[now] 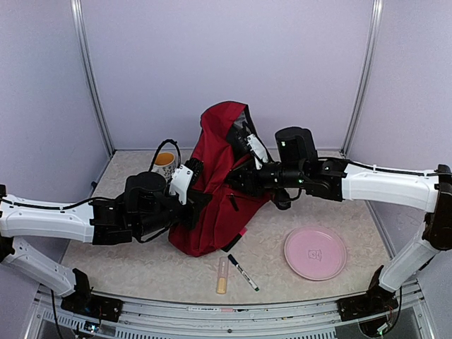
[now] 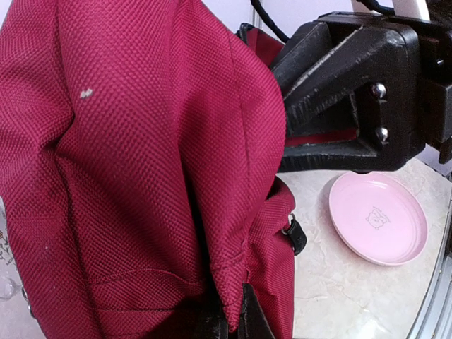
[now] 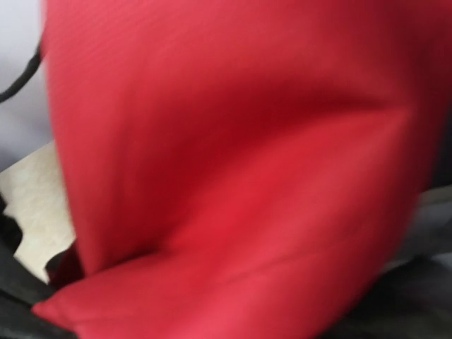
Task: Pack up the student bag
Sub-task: Pick up the largest pocket of the bag from the student bag, then place the largest pocket of the student bag.
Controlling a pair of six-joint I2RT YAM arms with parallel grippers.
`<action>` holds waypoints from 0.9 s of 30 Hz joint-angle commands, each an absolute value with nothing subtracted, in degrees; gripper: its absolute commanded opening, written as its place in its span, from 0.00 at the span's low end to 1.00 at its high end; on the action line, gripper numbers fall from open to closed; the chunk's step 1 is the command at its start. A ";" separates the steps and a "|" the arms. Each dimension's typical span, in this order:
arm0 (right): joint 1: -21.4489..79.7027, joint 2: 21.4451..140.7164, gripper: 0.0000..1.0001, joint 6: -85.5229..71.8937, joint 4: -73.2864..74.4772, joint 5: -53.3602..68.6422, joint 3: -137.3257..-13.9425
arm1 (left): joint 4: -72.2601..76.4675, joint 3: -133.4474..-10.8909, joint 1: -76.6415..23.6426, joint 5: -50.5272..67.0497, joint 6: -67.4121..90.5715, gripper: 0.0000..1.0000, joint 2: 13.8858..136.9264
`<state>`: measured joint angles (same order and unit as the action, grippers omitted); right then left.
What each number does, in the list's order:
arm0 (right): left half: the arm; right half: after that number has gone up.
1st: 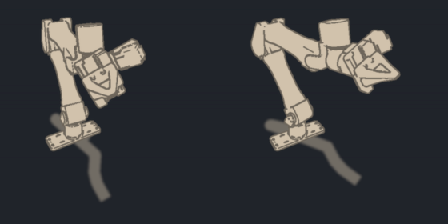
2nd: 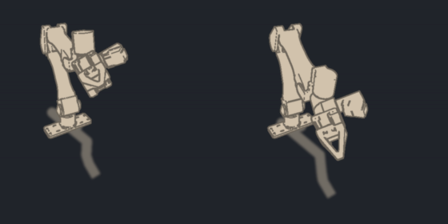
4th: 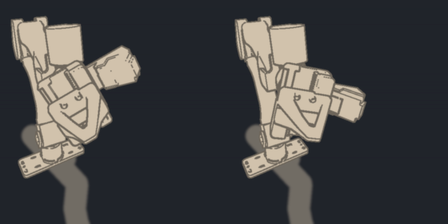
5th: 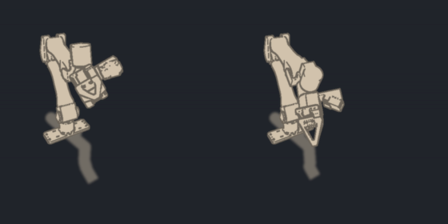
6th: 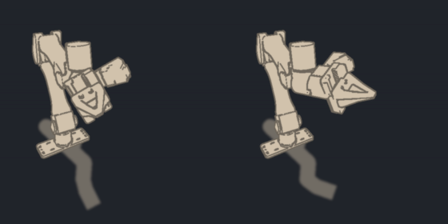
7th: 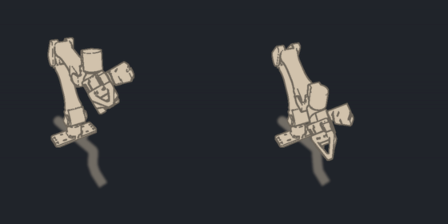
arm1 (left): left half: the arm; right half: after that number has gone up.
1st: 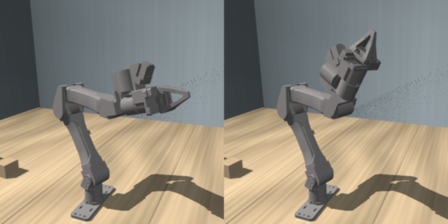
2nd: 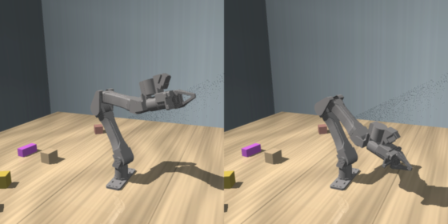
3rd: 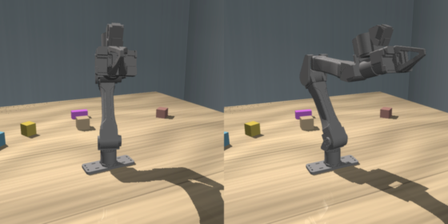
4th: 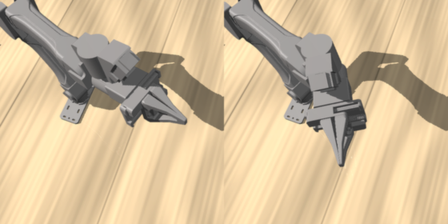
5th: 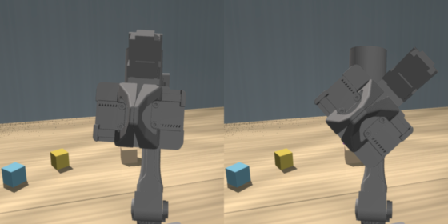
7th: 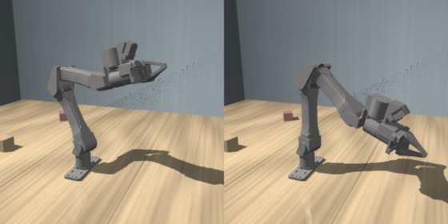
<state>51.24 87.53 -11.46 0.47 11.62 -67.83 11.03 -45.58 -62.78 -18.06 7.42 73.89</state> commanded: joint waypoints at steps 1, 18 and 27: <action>50.62 87.74 0.28 -11.50 -1.98 9.66 -68.04 | 13.74 -47.27 -63.73 -17.98 6.49 0.00 72.33; 49.84 81.11 0.00 4.83 3.92 32.59 -65.60 | 12.48 -47.15 -64.05 -19.28 5.64 0.00 70.97; 49.72 83.22 0.09 10.41 16.51 33.10 -70.28 | 12.09 -47.27 -64.01 -19.75 5.62 0.00 70.71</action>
